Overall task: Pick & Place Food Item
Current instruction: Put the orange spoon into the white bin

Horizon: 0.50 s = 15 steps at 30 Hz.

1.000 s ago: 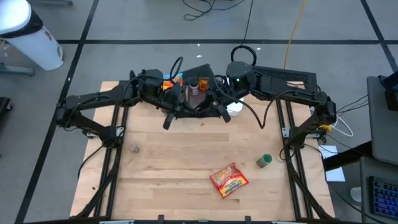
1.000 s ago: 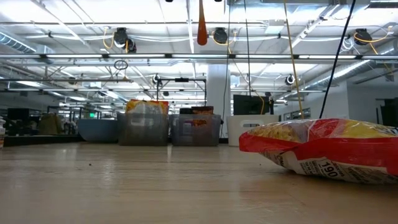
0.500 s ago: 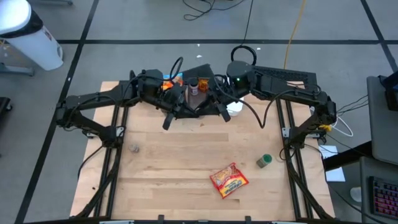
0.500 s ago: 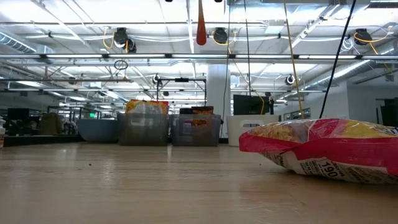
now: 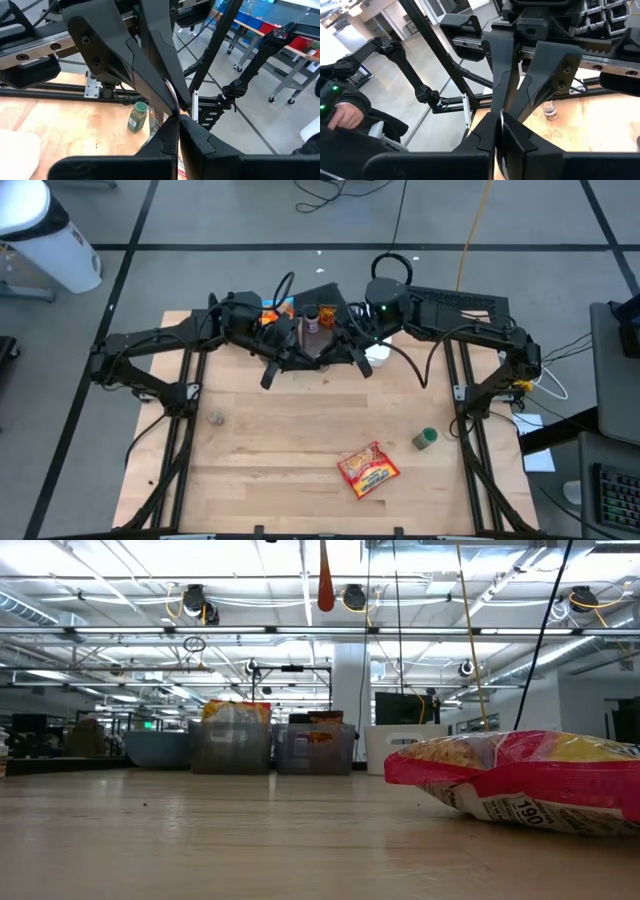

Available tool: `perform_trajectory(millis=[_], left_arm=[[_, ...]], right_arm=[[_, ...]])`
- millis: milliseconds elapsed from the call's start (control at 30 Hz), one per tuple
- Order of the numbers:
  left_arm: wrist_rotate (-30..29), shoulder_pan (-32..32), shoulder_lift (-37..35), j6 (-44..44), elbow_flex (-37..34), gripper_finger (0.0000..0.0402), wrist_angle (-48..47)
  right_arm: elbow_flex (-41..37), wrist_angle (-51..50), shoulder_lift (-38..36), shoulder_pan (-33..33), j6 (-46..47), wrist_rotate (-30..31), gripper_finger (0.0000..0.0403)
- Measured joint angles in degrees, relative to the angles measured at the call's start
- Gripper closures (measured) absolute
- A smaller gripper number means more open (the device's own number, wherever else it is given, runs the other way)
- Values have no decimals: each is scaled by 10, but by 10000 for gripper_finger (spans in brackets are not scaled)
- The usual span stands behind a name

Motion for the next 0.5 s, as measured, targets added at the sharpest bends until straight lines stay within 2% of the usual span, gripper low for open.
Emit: perform_trajectory(millis=[333,500], left_arm=[[-1,4,0,-41,0,355,3],[39,23,-10,-84,0,339,12]], right_arm=[[-1,21,-4,-1,-12,7,401],[-1,18,-19,-5,-22,23,401]])
